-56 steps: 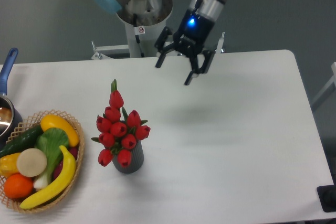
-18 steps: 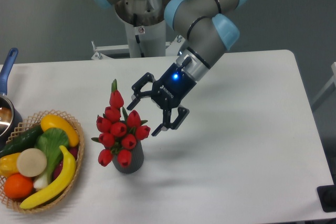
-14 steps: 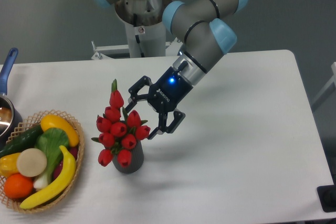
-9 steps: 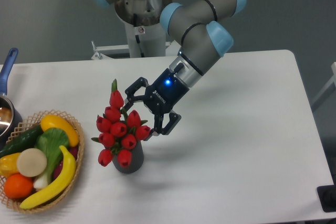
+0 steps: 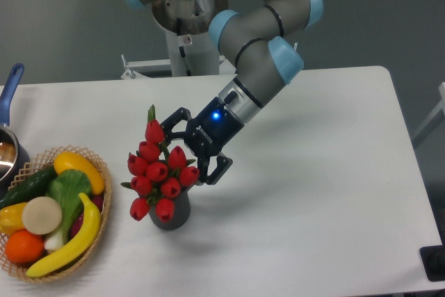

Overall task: Pick up the flowers from the vase
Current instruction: 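Lower the open gripper around the tulip stems above the vase rim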

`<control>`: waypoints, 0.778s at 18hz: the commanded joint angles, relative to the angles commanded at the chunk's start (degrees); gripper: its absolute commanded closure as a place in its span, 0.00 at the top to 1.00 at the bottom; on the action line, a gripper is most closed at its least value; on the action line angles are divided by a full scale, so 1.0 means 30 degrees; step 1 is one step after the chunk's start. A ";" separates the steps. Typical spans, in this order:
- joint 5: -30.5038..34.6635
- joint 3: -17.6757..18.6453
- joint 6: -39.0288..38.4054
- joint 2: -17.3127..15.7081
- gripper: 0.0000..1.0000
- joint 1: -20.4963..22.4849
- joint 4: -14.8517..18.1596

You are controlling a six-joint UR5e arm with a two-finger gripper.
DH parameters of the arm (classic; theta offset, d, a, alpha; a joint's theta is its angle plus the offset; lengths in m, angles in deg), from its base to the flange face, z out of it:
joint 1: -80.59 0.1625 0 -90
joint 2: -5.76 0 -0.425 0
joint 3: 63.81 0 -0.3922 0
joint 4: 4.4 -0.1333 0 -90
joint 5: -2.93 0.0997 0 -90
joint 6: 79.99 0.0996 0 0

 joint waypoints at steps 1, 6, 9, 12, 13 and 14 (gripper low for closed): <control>0.0000 0.0000 0.0000 0.0000 1.00 0.0000 0.0000; -0.0029 -0.0234 0.0000 0.0263 1.00 -0.0205 -0.0088; -0.0029 -0.0322 0.0000 0.0293 0.97 -0.0264 -0.0117; -0.0029 -0.0323 0.0000 0.0293 0.75 -0.0264 -0.0117; -0.0058 -0.0323 0.0000 0.0293 0.72 -0.0264 -0.0117; -0.0059 -0.0352 0.0000 0.0322 0.69 -0.0264 -0.0117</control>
